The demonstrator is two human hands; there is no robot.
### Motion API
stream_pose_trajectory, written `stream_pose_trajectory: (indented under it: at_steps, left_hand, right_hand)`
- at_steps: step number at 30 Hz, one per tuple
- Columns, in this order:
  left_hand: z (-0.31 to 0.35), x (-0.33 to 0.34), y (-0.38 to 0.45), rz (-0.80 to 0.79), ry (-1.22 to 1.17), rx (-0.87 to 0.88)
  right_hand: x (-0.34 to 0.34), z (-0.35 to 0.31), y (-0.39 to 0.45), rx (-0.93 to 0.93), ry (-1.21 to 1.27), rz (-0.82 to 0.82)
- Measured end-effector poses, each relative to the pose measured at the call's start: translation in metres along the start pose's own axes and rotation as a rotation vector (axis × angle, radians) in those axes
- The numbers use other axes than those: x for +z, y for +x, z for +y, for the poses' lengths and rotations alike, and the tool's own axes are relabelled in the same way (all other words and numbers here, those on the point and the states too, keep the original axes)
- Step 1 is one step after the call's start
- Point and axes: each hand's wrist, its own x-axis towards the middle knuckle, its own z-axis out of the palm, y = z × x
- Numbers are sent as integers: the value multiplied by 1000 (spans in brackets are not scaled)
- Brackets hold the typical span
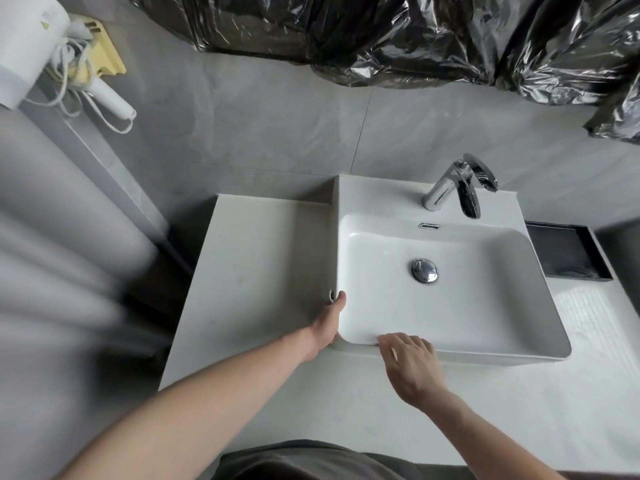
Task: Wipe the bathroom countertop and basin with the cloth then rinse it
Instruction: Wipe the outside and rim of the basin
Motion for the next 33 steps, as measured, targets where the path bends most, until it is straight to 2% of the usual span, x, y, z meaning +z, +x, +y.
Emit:
stream_pose_trajectory:
  at_steps: [6, 8, 10, 13, 15, 18, 21, 25, 27, 33]
  left_hand:
    - [-32, 8, -33, -35, 0, -142]
    - [-31, 16, -46, -104, -15, -231]
    - [-29, 27, -50, -223, -3, -272]
    - [-18, 45, -53, -390, 56, -293]
    - [-10, 53, -51, -414, 92, -323]
    - [-8, 50, -43, -435, 197, -337]
    - [-3, 34, -37, -483, 399, -310]
    - [12, 20, -43, -456, 568, -242]
    - [13, 17, -46, -464, 640, -212]
    - [11, 12, -53, -443, 840, -69]
  right_hand:
    - [16, 6, -32, -9, 220, 228]
    - [21, 3, -53, 41, 398, 336]
    - [28, 0, -75, 166, 603, 376]
    - [46, -2, -93, 411, 892, 234]
    - [57, -1, -93, 536, 1055, 98]
    - [64, -12, -83, 654, 1338, -96]
    - [60, -34, -66, 683, 1511, -179]
    - [40, -57, -39, 571, 1618, -187]
    - [33, -65, -27, 572, 1648, -151]
    - [25, -73, -25, 790, 1604, 106]
